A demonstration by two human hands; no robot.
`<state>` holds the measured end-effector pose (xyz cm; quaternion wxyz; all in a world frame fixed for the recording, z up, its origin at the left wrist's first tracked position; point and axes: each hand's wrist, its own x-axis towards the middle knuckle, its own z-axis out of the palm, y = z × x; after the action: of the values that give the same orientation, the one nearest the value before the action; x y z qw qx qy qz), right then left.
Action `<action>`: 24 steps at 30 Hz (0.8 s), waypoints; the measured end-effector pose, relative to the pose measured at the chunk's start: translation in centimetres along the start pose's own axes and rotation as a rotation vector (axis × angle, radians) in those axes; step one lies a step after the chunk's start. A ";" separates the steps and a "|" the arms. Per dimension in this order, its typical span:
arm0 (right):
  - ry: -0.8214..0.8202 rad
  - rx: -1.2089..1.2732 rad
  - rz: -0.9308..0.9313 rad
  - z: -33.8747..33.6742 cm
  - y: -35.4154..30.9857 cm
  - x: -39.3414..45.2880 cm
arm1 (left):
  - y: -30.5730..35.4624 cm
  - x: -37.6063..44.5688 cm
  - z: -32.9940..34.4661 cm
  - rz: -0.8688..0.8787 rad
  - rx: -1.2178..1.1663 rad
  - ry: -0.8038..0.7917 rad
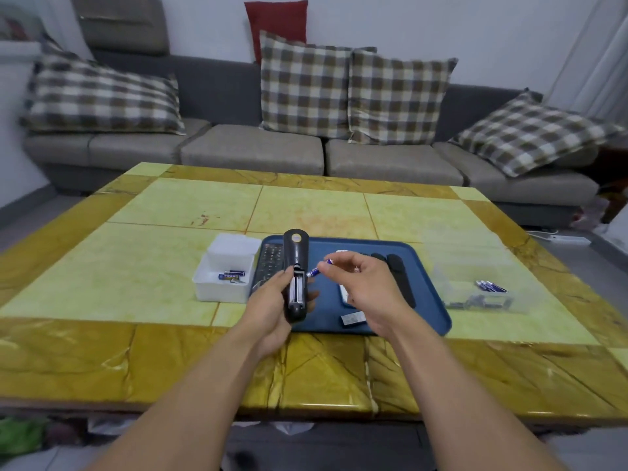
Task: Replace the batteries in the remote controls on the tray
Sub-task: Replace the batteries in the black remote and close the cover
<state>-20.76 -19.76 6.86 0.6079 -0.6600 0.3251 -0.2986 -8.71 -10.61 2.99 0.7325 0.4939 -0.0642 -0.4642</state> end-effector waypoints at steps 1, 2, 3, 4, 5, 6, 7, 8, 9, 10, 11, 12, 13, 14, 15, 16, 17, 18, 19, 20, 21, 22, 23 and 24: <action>0.003 -0.051 -0.060 0.4 0.0 0.3 | 0.1 0.2 0.1 -0.001 -0.020 -0.017; -0.004 -0.092 -0.107 0.6 0.0 0.4 | 0.2 0.2 0.2 0.002 -0.043 -0.030; -0.008 -0.131 -0.142 0.9 0.1 0.6 | 0.5 0.4 0.4 0.006 -0.064 -0.047; -0.003 -0.183 -0.167 1.1 0.1 0.8 | 0.7 0.4 0.5 0.003 -0.079 -0.073; 0.009 -0.247 -0.190 1.2 0.1 1.0 | 0.8 0.5 0.6 0.000 -0.093 -0.103; 0.021 -0.301 -0.212 1.2 0.2 1.2 | 0.9 0.6 0.8 -0.002 -0.106 -0.129; 0.028 -0.329 -0.233 1.1 0.3 1.3 | 0.9 0.6 1.0 -0.003 -0.108 -0.147; 0.031 -0.340 -0.247 1.0 0.4 1.4 | 0.8 0.6 1.1 -0.006 -0.104 -0.159; 0.036 -0.344 -0.258 0.8 0.6 1.5 | 0.8 0.7 1.1 -0.009 -0.100 -0.176; 0.038 -0.354 -0.263 0.7 0.7 1.5 | 0.7 0.7 1.1 -0.015 -0.093 -0.193; 0.044 -0.375 -0.270 0.5 0.8 1.6 | 0.6 0.7 1.1 -0.026 -0.078 -0.207; 0.042 -0.401 -0.278 0.3 0.9 1.7 | 0.5 0.8 1.1 -0.043 -0.062 -0.224; 0.034 -0.422 -0.283 0.2 1.0 1.8 | 0.5 0.8 1.0 -0.059 -0.048 -0.245; 0.024 -0.436 -0.281 0.1 1.0 1.9 | 0.5 0.7 1.1 -0.074 -0.034 -0.262; 0.014 -0.454 -0.281 0.1 1.0 2.0 | 0.4 0.7 1.1 -0.085 -0.015 -0.268; 0.009 -0.482 -0.283 0.1 1.1 2.1 | 0.3 0.7 1.2 -0.090 0.004 -0.266; 0.012 -0.517 -0.288 0.1 1.1 2.1 | 0.1 0.9 1.2 -0.088 0.020 -0.255; 0.019 -0.559 -0.296 0.1 1.1 2.2 | 0.0 0.9 1.2 -0.084 0.024 -0.241; 0.023 -0.612 -0.308 0.0 1.0 2.2 | -0.1 1.0 1.2 -0.080 0.020 -0.225; 0.021 -0.678 -0.319 0.0 1.0 2.3 | -0.1 1.0 1.3 -0.081 0.011 -0.213; 0.014 -0.758 -0.330 -0.1 1.0 2.3 | -0.1 1.2 1.3 -0.083 0.005 -0.202; 0.008 -0.840 -0.342 -0.1 1.1 2.3 | -0.2 1.3 1.2 -0.087 -0.003 -0.197; 0.004 -0.915 -0.357 0.0 1.3 2.2 | -0.2 1.3 1.2 -0.092 -0.015 -0.193; 0.000 -0.982 -0.376 0.1 1.5 2.0 | -0.2 1.3 1.4 -0.097 -0.033 -0.189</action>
<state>-19.55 -21.39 5.39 0.1632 -0.9141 0.3028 -0.2148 -8.83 -12.51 3.04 0.7079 0.4382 -0.1011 -0.5446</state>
